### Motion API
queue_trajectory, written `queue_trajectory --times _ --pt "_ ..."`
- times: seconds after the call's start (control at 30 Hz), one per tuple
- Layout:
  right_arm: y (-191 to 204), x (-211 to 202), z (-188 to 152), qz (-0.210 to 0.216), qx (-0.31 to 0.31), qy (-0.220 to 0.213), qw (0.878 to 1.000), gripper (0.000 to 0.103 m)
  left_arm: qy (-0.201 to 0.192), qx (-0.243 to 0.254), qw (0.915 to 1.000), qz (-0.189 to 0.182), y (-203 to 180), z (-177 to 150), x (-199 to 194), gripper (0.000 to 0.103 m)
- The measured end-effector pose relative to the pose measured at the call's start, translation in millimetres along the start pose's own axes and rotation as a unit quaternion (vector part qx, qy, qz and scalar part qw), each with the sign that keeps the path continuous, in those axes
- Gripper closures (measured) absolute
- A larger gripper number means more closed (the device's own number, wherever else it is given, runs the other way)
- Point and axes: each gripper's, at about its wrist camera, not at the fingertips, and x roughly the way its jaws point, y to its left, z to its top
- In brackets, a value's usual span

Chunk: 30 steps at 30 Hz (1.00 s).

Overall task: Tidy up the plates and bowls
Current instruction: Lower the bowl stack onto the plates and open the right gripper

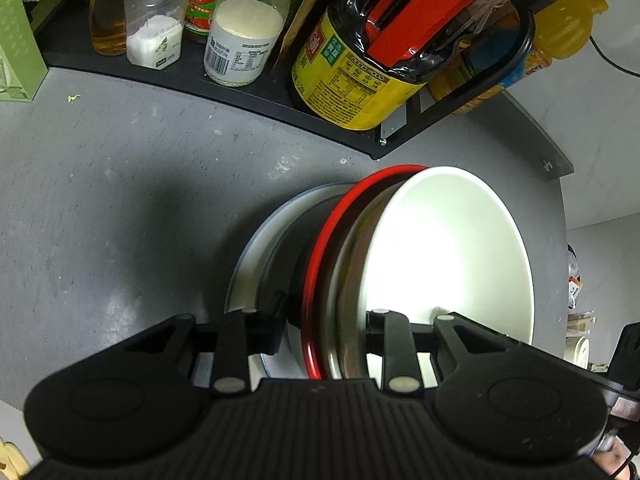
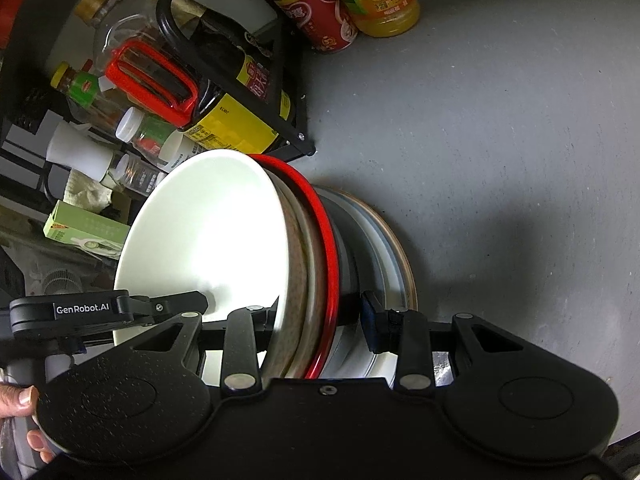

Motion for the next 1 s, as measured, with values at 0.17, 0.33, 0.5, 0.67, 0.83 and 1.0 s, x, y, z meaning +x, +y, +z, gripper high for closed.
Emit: queue_trajectory --times 0.17,0.33,0.5,0.67,0.83,1.0 --pt "-1 -1 -3 0.002 0.004 0.001 1.0 0.067 0.002 0.007 1.0 -0.004 0 0 -1 0.073" --pt "4 -15 -7 0.01 -0.01 -0.02 1.0 0.055 -0.019 0.009 0.9998 -0.001 -4 -1 -10 0.061" --pt "12 -38 -7 0.001 -0.042 -0.057 0.998 0.037 -0.039 0.015 0.999 0.013 -10 -5 -18 0.045" --pt "8 -62 -17 -0.012 -0.051 -0.094 0.994 0.022 -0.084 0.023 0.9957 0.032 -19 -16 -38 0.029" --pt "2 -81 -35 -0.023 -0.048 -0.115 0.992 0.018 -0.106 0.041 0.9931 0.03 -32 -37 -57 0.017" --pt "-2 -108 -62 -0.027 -0.046 -0.131 0.99 0.012 -0.128 0.064 0.989 0.035 -40 -69 -75 0.016"
